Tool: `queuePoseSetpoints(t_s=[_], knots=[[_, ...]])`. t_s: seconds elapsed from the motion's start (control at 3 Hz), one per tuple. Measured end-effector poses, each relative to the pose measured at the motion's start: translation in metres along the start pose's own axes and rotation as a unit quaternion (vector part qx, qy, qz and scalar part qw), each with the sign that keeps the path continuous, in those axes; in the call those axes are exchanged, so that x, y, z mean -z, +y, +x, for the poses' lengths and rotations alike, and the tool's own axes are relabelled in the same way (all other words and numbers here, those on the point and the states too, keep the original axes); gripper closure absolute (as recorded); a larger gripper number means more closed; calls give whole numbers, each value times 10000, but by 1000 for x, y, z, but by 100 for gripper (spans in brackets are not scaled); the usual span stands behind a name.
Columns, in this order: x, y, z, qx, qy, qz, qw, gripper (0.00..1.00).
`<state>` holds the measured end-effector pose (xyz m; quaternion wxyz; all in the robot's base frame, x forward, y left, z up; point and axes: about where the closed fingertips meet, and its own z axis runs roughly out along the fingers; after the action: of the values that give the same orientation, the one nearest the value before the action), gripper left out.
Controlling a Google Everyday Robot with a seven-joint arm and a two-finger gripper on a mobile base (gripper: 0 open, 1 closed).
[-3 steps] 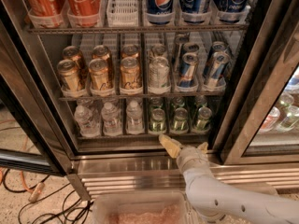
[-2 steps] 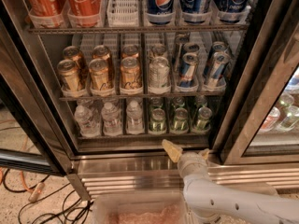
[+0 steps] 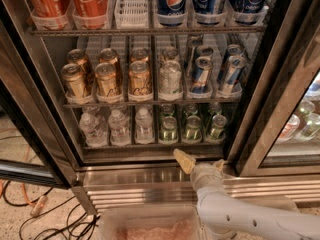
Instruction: Pick green can from bottom shelf of fridge
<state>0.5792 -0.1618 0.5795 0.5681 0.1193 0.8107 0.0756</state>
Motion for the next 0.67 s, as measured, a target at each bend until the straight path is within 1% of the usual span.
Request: queuePoseSetpoints(t_s=[0.33, 0.67], knots=[[1, 0, 1, -9, -127, -78, 9999, 0], [0, -1, 6, 132, -224, -170, 9995, 0]])
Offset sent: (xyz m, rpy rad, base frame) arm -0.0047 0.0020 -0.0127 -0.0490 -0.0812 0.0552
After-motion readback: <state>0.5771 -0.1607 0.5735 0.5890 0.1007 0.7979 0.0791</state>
